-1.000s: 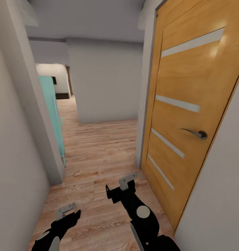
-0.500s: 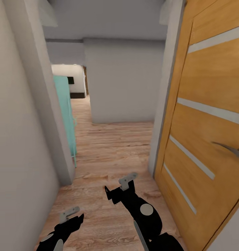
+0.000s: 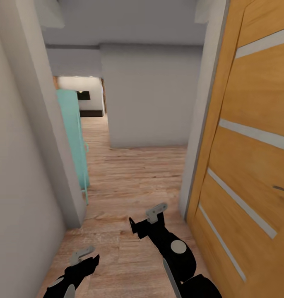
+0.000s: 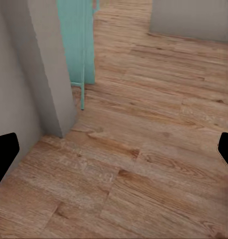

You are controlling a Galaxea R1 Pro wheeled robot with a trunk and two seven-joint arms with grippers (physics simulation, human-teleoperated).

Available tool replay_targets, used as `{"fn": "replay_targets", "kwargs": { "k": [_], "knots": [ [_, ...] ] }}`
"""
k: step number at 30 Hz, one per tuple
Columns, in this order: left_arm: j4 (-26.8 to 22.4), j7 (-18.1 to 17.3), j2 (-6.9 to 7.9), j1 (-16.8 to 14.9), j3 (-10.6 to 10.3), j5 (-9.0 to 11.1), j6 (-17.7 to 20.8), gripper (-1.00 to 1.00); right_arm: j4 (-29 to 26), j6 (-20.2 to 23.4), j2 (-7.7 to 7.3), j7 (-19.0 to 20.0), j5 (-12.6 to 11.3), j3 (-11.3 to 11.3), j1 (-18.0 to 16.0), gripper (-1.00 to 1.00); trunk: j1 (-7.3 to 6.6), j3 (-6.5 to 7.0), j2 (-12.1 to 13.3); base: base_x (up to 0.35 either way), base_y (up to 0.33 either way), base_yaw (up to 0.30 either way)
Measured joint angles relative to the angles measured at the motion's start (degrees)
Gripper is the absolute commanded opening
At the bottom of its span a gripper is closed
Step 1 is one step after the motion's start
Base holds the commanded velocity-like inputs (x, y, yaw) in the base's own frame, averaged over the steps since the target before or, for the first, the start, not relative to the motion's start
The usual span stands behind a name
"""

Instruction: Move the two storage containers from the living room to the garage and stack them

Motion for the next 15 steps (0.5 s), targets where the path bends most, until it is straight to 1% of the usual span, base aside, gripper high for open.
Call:
{"fn": "replay_targets", "kwargs": {
  "k": [4, 9, 15],
  "knots": [
    [0.11, 0.0, 0.01, 0.0, 0.01, 0.0, 0.0, 1.0, 0.01, -0.13, 0.0, 0.28, -0.08, -0.77, 0.0, 1.0, 0.0, 0.0, 0.0, 0.337, -0.018, 0.0],
    [-0.12, -0.03, 0.04, 0.0, 0.01, 0.0, 0.0, 1.0, 0.24, -0.16, 0.0, 0.16, -0.15, -0.77, 0.0, 1.0, 0.0, 0.0, 0.0, 0.337, -0.003, 0.0],
    [-0.32, -0.07, 0.05, 0.0, 0.02, 0.0, 0.0, 1.0, 2.39, -0.17, 0.0, -0.07, -0.15, -0.76, 0.0, 1.0, 0.0, 0.0, 0.0, 0.338, 0.0, 0.0]
  ]
}}
